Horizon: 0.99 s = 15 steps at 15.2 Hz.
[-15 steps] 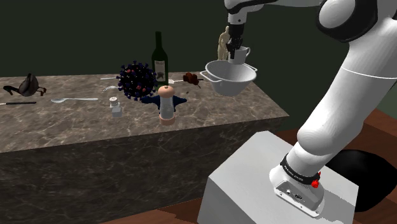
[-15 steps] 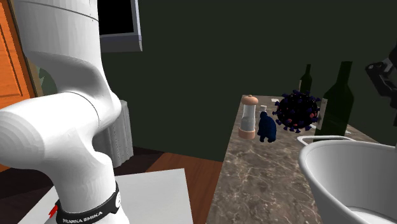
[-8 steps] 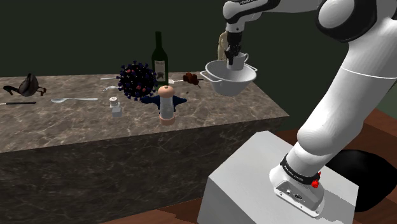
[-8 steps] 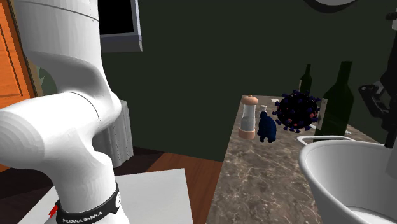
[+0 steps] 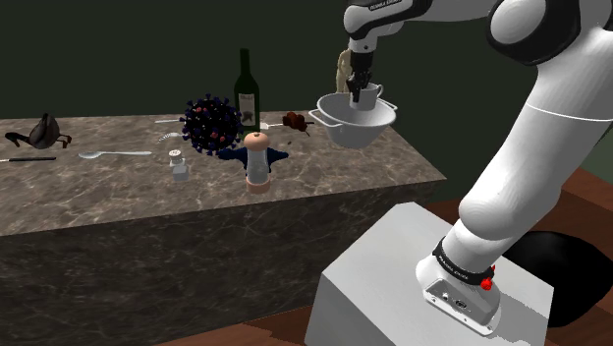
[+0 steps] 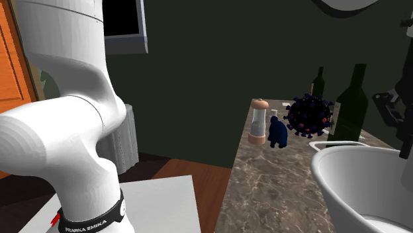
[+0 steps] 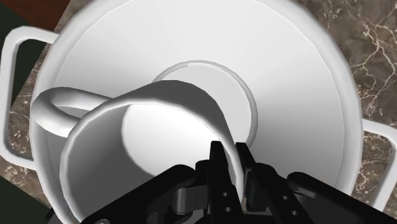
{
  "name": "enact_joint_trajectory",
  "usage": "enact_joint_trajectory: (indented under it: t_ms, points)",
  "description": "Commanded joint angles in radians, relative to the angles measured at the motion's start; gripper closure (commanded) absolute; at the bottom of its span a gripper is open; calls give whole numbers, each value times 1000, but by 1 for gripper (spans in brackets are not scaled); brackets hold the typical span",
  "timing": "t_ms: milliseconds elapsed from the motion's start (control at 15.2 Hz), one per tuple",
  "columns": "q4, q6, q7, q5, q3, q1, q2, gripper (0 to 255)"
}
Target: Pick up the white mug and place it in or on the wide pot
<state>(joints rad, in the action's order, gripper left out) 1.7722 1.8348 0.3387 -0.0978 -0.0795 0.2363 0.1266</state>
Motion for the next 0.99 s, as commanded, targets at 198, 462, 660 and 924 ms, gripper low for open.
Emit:
enact_joint_trajectory:
  t_ms: [198,462,660,924]
  points:
    - [0,0,0,0,0,0,0,0]
    - [-65,-66,1,1,2,-3,-2,0]
    - [-129,-127,3,3,4,-6,2,0]
    - [-129,-127,3,3,4,-6,2,0]
